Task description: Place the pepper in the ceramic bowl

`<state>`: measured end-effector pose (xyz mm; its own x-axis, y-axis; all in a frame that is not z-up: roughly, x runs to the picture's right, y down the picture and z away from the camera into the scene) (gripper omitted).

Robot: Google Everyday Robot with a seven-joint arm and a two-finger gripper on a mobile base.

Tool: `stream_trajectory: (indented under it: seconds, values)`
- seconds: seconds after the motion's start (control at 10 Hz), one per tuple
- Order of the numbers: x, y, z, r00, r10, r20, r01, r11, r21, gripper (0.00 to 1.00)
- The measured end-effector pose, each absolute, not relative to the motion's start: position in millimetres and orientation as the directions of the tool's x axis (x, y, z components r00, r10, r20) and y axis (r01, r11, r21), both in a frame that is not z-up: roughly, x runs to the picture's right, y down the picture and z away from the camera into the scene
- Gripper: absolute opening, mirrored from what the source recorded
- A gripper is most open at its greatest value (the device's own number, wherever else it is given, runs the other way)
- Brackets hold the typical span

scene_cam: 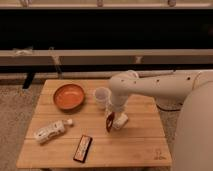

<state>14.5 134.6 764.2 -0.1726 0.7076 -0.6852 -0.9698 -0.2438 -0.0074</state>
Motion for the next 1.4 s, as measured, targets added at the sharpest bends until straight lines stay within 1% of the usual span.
stream_trajectory:
  seconds: [0.3, 0.5, 0.7, 0.8, 1.0, 1.1, 1.4]
  values:
    - [-34.3, 99.8, 756.0, -0.043, 0.739, -0.672, -0.979, -0.164, -0.119, 0.0]
    - [-64.5, 74.9, 731.7, 0.071, 0.76, -0.646, -0.972, -0.094, -0.217, 0.0]
    - [-89.1, 64.4, 725.1, 0.139, 0.768, -0.625, -0.961, -0.047, -0.272, 0.0]
    - [-99.4, 62.2, 727.6, 0.166, 0.765, -0.622, -0.956, -0.029, -0.291, 0.0]
    - [-112.2, 60.8, 746.0, 0.197, 0.763, -0.616, -0.951, -0.004, -0.31, 0.0]
    - [-131.7, 60.7, 766.5, 0.225, 0.761, -0.608, -0.945, 0.019, -0.326, 0.0]
    - [-153.5, 46.5, 809.1, 0.25, 0.764, -0.595, -0.941, 0.048, -0.334, 0.0]
